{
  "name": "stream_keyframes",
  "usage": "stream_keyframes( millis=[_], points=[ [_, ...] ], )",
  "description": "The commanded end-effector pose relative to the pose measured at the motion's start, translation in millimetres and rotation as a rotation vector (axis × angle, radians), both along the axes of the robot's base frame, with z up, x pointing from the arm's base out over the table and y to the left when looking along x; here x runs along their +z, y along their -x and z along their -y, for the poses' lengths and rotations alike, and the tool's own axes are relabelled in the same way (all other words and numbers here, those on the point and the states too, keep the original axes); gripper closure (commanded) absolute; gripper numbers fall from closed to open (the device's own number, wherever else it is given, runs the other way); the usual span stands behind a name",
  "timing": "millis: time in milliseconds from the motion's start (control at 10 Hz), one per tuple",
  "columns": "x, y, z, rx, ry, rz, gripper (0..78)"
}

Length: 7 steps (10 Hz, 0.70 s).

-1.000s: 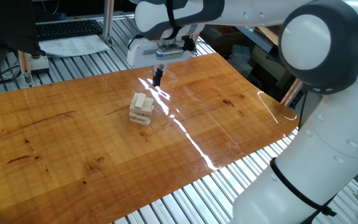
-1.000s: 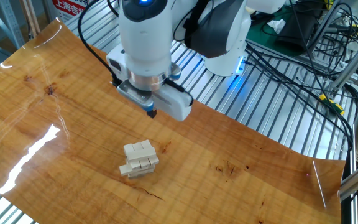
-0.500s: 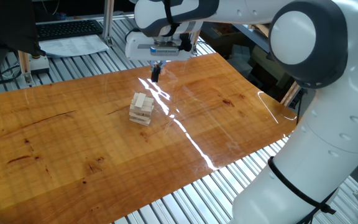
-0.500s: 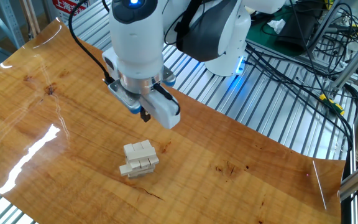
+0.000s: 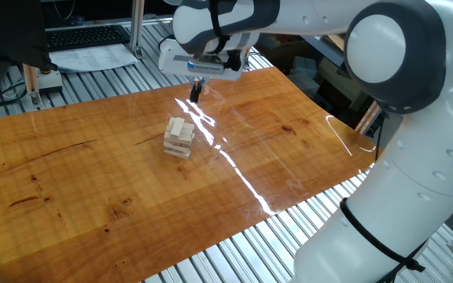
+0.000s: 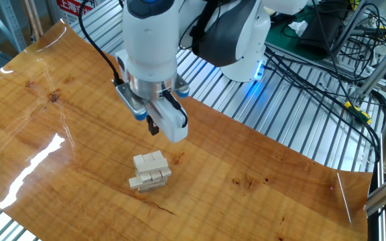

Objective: Play Jenga

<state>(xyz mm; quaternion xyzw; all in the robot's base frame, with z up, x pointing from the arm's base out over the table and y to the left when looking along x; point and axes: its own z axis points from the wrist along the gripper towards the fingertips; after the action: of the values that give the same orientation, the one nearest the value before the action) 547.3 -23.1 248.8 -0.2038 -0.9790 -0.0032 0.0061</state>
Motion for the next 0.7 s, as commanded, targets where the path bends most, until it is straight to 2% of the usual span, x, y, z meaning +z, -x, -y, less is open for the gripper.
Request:
stream_keyframes(
  millis=[100, 300, 700],
  points=[
    [-11.4, -1.7, -3.3, -0.010, -0.002, 0.023, 77.6],
    [-14.2, -1.7, -3.9, 0.007, -0.004, 0.030, 77.6],
    [-14.7, -1.6, -4.3, 0.008, -0.010, 0.016, 77.6]
  ],
)
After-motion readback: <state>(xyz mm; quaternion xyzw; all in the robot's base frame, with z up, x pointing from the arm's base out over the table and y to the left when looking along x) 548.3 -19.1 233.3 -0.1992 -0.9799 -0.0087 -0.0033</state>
